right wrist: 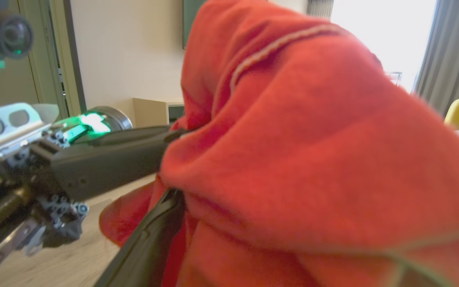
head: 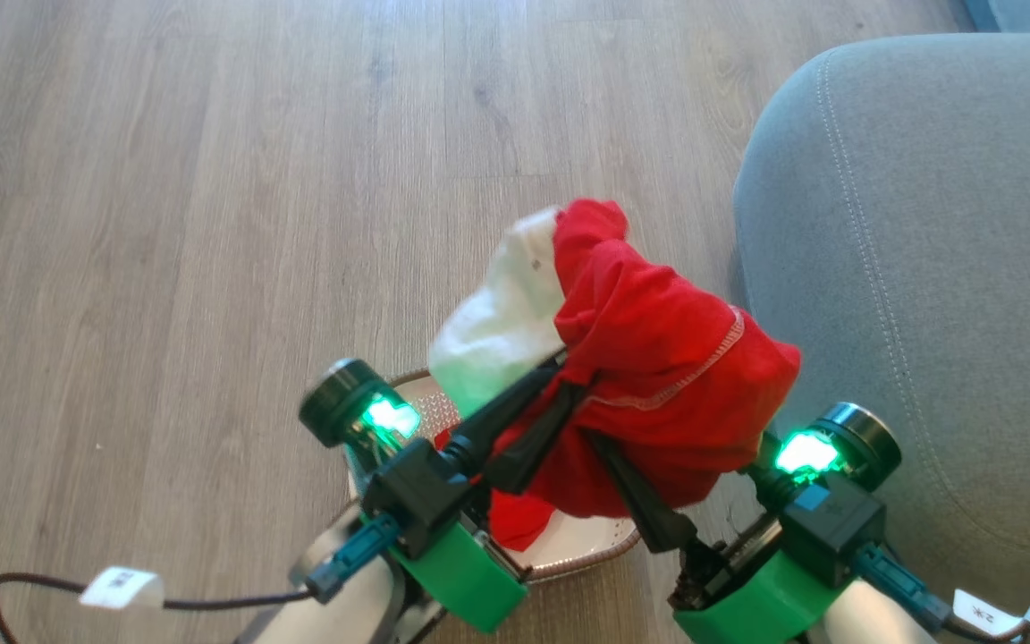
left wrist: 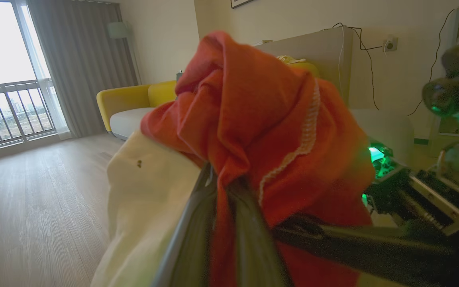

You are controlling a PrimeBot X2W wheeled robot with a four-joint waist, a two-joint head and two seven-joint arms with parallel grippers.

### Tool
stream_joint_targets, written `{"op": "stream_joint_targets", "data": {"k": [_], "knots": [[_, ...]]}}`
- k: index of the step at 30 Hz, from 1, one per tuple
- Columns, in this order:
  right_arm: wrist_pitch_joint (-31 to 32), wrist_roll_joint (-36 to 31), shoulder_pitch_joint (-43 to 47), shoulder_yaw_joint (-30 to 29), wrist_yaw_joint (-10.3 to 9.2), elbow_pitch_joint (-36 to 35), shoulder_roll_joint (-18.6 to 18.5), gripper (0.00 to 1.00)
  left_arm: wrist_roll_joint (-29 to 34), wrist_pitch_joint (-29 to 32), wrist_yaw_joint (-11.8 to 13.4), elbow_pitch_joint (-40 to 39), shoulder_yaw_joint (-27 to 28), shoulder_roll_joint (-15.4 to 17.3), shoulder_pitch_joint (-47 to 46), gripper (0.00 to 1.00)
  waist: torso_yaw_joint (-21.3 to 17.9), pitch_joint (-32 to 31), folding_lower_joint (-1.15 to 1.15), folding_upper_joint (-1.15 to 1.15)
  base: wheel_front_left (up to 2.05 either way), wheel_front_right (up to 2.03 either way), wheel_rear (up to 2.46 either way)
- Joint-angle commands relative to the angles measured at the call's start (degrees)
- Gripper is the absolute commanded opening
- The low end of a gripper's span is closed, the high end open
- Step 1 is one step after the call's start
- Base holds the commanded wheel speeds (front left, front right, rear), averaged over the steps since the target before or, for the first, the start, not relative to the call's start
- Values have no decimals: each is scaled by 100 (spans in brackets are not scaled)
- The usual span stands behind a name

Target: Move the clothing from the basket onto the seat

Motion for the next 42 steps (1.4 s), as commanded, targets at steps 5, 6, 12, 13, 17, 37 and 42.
{"op": "stream_joint_targets", "data": {"k": [5,6,12,13,17,37,42], "knots": [[-37,-9,-312,-10,-1,-94,195,100,-67,-28,-8,-86,-121,89,-298,0,46,13,0,0,0,0,0],[-37,-9,-322,-40,-1,-67,232,100,-77,-28,-8,-82,-159,88,-300,0,57,7,0,0,0,0,0],[-37,-28,-346,-91,-1,37,350,100,-122,-28,-8,-84,-341,81,-299,0,131,-16,0,0,0,0,0],[-37,-5,-346,-84,-1,45,368,100,-128,-28,-8,-82,-359,82,-301,0,140,-15,0,0,0,0,0],[-37,169,-355,-48,-1,87,405,0,-149,-28,-8,-60,-398,84,-310,0,163,-23,0,0,0,0,0],[-37,279,-352,-262,-1,81,441,0,-77,-28,-8,38,-72,46,-242,44,90,-16,0,0,0,0,0],[-37,38,-358,-433,-1,13,473,0,-22,-28,-8,152,-94,86,-258,100,84,9,0,0,0,0,0]]}}
